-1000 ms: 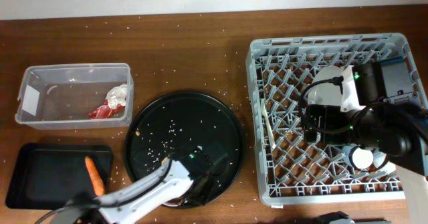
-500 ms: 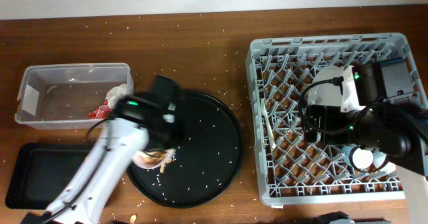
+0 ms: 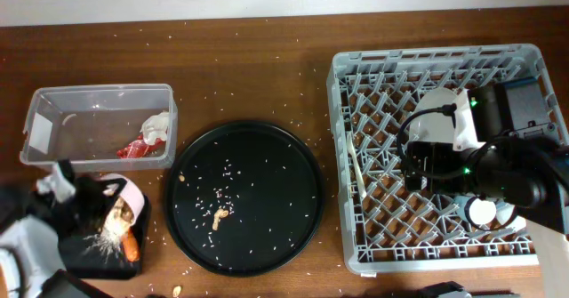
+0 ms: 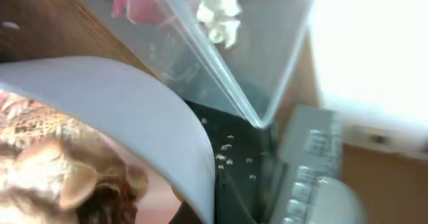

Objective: Sort waste into correct bins and load items into the dishwasher rack

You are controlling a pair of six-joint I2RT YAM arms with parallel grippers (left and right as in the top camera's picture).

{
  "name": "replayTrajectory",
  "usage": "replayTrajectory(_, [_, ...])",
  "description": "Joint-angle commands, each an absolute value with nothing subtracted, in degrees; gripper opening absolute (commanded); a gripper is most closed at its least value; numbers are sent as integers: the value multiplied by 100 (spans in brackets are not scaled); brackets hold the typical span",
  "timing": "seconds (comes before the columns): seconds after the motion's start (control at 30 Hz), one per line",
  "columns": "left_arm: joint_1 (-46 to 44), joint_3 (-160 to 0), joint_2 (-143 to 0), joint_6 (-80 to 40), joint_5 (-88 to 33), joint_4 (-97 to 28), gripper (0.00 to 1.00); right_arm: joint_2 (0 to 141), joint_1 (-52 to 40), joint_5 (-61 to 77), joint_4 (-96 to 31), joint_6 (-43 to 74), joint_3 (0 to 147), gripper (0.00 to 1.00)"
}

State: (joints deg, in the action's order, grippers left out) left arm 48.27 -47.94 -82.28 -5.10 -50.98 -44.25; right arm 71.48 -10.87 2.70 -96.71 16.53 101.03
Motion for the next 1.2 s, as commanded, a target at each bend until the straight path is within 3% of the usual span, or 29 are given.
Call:
replayTrajectory(0.0, [6099,-4139,-8173,1162,-7856,-4204,0,7146,-1085,301,-9671,1682,10116,99])
replayTrajectory(0.1, [6836,-4042,-8171,1662,-8982,-4195,0,7146,-1085,303,-9673,1682,10116,99])
replayTrajectory(0.2, [7148,-4042,-8171,1616,-9021,-4235,0,7146,-1085,301,-9673,1682,10116,99])
replayTrajectory(0.63, [7157,-4042,-8171,1621,-8997,-4311,0,7146,-1085,303,-9682,1682,10116,99])
replayTrajectory(0.7, [7157,-4042,-8171,1608,-8241,-4309,0,7146,-1085,303,-9686,1682,10116,99])
replayTrajectory(0.77, [7153,-4042,-8171,613,-6635,-4434,0,7146,-1087,303,-9688,1682,10116,99])
replayTrajectory(0.83, [7120,-4058,-8167,602,-6764,-4482,0,7146,-1085,305,-9688,1684,10116,99])
replayTrajectory(0.97, [6191,-5011,-7594,604,-6663,-5135,0,7146,-1087,344,-9686,1684,10116,99])
replayTrajectory(1.07, [4602,-6283,-7129,602,-5489,-5795,0,7146,-1085,414,-9675,1708,10116,99])
replayTrajectory(1.17, [2558,-6995,-7037,54,-5415,-5330,0,7146,-1076,395,-9638,2060,10116,99])
